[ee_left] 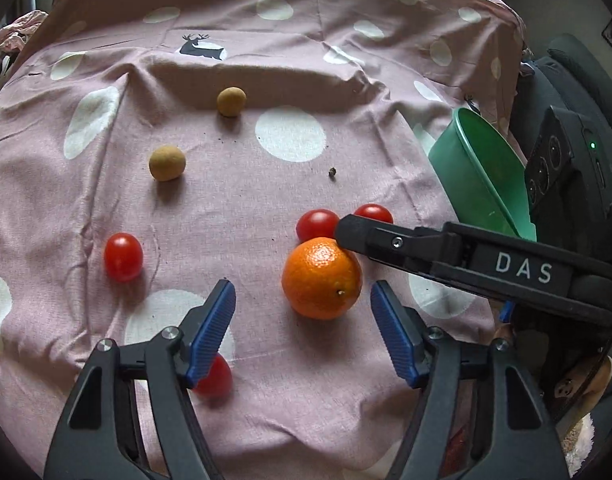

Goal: Organize fruits
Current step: 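Lift the held orange with the right tool toward the green bowl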

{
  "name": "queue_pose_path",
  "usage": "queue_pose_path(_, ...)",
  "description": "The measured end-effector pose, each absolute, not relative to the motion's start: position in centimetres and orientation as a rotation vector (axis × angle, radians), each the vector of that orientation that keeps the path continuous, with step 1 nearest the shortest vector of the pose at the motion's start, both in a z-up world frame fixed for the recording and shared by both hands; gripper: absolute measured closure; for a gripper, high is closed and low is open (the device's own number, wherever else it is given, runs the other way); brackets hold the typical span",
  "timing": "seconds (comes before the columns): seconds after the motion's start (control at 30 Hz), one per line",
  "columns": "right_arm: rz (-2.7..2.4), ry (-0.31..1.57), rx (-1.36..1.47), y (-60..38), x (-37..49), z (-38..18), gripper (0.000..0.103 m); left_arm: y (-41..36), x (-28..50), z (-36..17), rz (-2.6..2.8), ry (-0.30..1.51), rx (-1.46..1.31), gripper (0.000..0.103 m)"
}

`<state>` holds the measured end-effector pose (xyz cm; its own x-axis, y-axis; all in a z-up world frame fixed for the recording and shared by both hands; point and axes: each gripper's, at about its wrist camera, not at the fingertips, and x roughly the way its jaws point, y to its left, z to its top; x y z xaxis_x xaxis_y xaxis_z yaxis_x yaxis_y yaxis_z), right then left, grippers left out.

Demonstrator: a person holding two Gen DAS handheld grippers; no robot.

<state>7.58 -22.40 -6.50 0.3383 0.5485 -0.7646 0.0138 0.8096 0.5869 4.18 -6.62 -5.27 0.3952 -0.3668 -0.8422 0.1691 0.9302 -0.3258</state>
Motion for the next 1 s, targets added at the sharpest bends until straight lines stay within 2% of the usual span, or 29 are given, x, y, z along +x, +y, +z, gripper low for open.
queue_pose_path(0.13,0.385,1.197,0.572,-22.6,7.8,-6.6,0.061,-7.6,4.4,-6.2,-0.341,1.144,-0.165,0.035)
queue_pose_path(0.33,0.411,1.214,0.606,-22.7,8.0,-7.0,0.061,-7.9,4.8,-6.9,-0.356,1.159,-0.192,0.05)
queue_pose_path(0.57,0.441,1.228,0.639,-22.7,8.2,-7.3,0.061,-8.4,4.8,-7.0,-0.34,1.136,-0.152,0.057)
queue_pose_path(0.7,0.507,1.28,0.673,-22.0,8.5,-8.1,0.059,-8.4,4.8,-6.9,-0.357,1.131,-0.166,0.057)
queue_pose_path(1.0,0.503,1.206,0.581,-21.2,7.7,-6.3,0.059,-8.4,4.2,-5.7,-0.356,1.086,-0.163,0.057)
